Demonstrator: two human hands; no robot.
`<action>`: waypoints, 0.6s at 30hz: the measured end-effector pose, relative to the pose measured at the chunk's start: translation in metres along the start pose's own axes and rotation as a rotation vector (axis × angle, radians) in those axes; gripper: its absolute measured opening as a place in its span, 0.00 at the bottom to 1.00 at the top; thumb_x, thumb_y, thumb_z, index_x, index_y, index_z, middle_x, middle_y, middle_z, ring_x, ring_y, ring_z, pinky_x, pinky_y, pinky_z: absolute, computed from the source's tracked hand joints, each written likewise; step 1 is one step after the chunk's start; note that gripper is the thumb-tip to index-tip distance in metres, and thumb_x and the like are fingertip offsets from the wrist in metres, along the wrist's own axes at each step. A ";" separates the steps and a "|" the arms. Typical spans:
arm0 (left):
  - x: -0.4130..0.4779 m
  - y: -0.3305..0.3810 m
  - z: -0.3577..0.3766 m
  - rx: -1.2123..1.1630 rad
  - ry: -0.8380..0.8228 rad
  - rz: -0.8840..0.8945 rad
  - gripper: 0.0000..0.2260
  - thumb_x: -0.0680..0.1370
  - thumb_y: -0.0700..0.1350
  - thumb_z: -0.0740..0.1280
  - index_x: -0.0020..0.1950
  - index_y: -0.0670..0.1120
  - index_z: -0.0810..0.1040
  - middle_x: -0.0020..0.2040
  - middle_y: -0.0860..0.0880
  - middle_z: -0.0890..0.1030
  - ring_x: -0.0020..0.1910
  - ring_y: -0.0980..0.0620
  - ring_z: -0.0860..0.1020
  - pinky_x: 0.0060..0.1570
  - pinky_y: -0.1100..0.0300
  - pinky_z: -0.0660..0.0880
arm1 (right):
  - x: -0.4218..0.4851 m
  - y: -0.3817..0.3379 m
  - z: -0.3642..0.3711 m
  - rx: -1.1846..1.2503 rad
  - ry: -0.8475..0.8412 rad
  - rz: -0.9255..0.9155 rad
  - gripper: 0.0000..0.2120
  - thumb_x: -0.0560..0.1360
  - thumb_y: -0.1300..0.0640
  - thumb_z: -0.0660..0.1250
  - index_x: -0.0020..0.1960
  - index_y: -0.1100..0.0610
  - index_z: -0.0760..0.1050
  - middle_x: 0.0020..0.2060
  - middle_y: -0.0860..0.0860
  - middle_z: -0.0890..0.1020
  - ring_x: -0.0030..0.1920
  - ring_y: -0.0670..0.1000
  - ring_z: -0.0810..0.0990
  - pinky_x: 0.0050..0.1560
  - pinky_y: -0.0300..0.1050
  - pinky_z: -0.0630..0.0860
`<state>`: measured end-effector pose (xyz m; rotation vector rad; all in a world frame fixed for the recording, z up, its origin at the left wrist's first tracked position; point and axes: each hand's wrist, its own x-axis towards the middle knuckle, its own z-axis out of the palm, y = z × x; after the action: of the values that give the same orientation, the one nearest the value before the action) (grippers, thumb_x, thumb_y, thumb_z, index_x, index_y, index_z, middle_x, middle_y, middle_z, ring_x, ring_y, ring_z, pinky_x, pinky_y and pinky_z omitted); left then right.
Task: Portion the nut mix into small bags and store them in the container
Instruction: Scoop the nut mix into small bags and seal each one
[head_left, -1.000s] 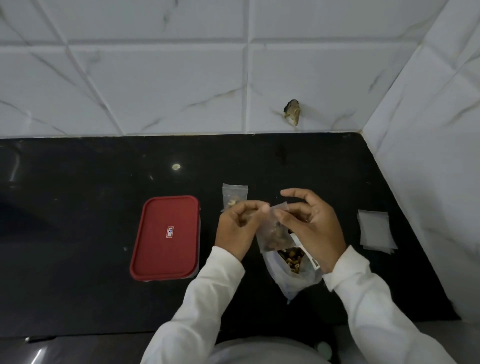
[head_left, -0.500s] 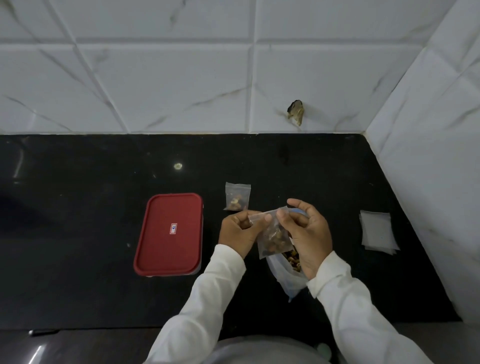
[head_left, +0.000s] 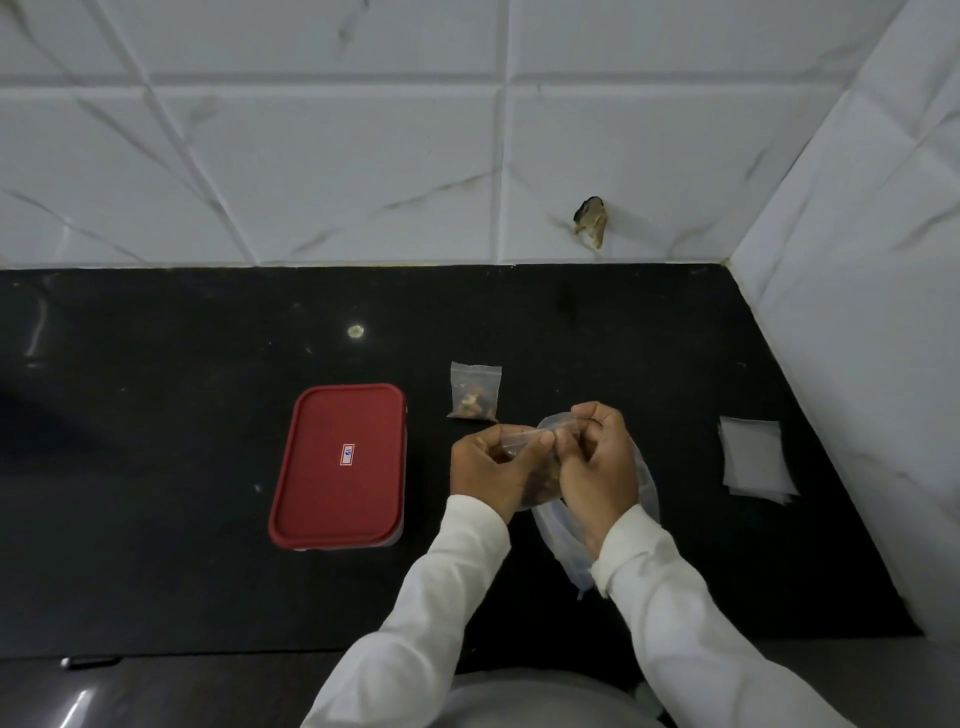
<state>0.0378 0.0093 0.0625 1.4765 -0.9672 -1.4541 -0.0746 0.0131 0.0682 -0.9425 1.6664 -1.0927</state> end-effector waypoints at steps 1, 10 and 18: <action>0.002 0.000 -0.002 0.026 -0.006 0.001 0.03 0.74 0.43 0.73 0.47 0.47 0.83 0.43 0.52 0.85 0.42 0.58 0.83 0.35 0.71 0.76 | 0.000 0.002 -0.001 0.000 -0.010 -0.002 0.14 0.77 0.62 0.65 0.55 0.44 0.69 0.48 0.46 0.80 0.50 0.44 0.81 0.52 0.46 0.80; 0.008 -0.005 -0.007 -0.052 0.032 -0.159 0.06 0.73 0.49 0.74 0.46 0.48 0.84 0.44 0.52 0.86 0.48 0.54 0.83 0.47 0.60 0.78 | 0.003 0.004 -0.008 0.234 0.078 0.163 0.14 0.73 0.62 0.71 0.55 0.51 0.74 0.45 0.47 0.79 0.49 0.48 0.80 0.52 0.48 0.79; 0.012 -0.009 -0.013 -0.024 0.070 -0.077 0.04 0.75 0.48 0.72 0.42 0.50 0.84 0.39 0.54 0.86 0.42 0.59 0.84 0.44 0.64 0.78 | 0.010 0.019 -0.004 0.241 -0.008 0.260 0.08 0.71 0.52 0.74 0.50 0.52 0.81 0.46 0.49 0.85 0.50 0.51 0.83 0.54 0.53 0.81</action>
<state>0.0510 0.0023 0.0498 1.5515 -0.8559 -1.4536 -0.0836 0.0111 0.0490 -0.5581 1.5583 -1.0797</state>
